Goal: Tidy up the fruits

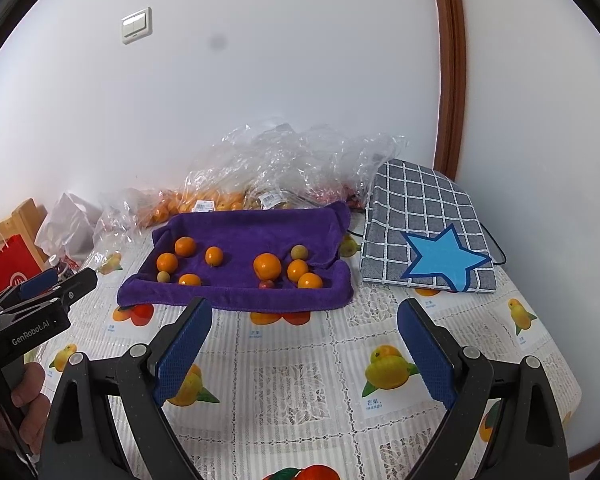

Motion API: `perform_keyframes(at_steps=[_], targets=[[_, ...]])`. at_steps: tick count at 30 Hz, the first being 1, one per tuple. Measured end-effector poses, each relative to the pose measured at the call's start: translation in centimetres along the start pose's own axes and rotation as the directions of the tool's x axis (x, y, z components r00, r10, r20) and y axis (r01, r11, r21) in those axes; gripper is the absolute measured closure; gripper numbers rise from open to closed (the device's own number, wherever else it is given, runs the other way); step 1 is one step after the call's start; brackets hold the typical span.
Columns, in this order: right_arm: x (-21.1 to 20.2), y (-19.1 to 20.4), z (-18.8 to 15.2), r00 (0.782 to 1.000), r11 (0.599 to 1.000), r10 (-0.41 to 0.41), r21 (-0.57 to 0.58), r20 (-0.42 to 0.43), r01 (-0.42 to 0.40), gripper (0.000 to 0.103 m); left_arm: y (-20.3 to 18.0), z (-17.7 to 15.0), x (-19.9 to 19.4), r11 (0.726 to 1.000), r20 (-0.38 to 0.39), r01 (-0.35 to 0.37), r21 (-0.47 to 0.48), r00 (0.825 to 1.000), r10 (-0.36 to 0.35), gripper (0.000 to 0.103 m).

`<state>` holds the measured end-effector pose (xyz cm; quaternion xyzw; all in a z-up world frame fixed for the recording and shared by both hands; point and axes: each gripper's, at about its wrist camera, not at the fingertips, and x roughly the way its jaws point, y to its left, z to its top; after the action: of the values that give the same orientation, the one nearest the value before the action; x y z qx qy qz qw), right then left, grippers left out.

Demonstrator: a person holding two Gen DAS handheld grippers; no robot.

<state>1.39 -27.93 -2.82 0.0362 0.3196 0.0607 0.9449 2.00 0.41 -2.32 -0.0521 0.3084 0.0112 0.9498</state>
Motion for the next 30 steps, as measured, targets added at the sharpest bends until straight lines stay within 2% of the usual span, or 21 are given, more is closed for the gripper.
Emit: perform_keyframes(at_steps=[30], targets=[[-0.25,0.42,-0.07,1.0,1.0,0.002,-0.001,-0.004,-0.002,0.01,0.29,-0.01,-0.44,1.0,0.012,-0.013,-0.006,1.0,0.013,0.018]])
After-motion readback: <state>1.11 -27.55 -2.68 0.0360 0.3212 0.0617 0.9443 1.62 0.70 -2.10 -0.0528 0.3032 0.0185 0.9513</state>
